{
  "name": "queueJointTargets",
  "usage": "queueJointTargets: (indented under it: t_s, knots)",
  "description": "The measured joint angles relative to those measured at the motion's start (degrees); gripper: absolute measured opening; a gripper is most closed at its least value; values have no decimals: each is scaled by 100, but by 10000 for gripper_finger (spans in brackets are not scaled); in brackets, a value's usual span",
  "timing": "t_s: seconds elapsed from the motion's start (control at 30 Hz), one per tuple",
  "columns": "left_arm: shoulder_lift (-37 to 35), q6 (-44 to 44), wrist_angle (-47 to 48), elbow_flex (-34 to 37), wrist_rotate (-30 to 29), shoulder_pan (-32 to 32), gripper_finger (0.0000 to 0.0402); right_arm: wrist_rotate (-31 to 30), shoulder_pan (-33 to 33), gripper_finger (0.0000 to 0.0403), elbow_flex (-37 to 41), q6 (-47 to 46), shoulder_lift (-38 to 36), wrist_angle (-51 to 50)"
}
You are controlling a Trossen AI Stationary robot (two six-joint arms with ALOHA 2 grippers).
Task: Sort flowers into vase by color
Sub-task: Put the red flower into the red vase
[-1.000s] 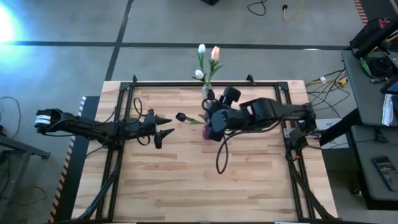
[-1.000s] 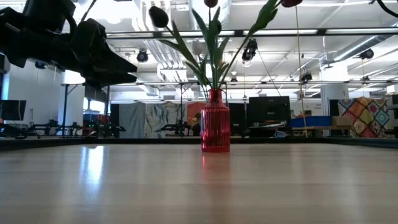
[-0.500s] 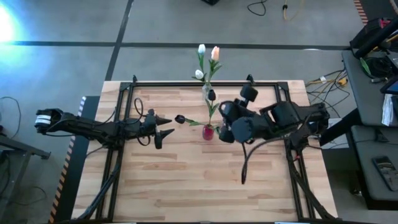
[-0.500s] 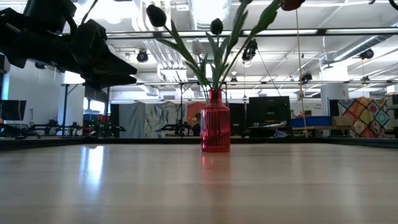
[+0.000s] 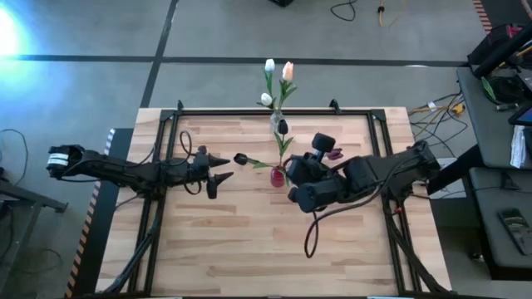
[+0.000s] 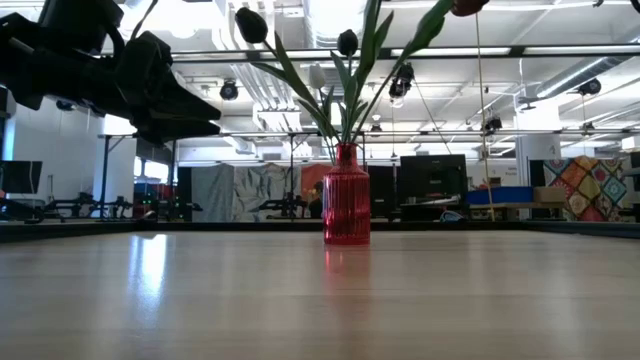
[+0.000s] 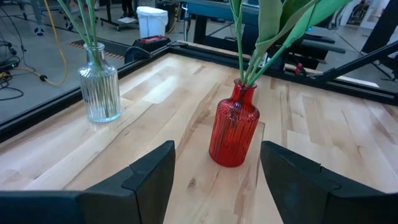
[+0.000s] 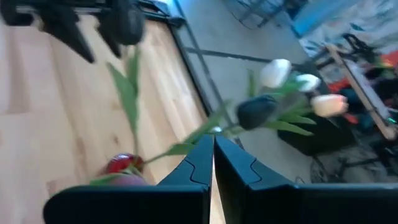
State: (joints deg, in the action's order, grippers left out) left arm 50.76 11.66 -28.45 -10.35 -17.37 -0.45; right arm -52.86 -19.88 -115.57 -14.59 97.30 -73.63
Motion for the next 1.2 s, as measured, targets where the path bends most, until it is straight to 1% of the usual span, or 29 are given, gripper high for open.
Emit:
queueJointTargets:
  t_s: [0.17,0.27,0.4,0.57,0.73,0.9,1.1,1.2]
  knots:
    - [4,-6,7,0,0,0,222,666,-5,9,619,586,-403,1281]
    - [7,-22,11,0,0,0,222,1008,-39,9,986,786,-660,1877]
    - [7,-20,11,-1,0,0,222,1127,-191,9,1564,818,-1019,2373]
    - [7,-20,-4,0,0,0,222,1139,-545,9,2277,749,-1302,2889]
    - [7,-19,-26,0,0,0,222,1204,-896,9,2995,489,-1506,3446]
    - [15,-18,-60,-1,0,0,222,1594,-1124,9,3715,-125,-1555,3744]
    - [15,-20,-70,0,0,0,222,1605,-1316,9,4431,-747,-1557,4024]
    - [15,-18,-139,-2,0,0,222,1568,-1363,9,4714,-853,-1570,4031]
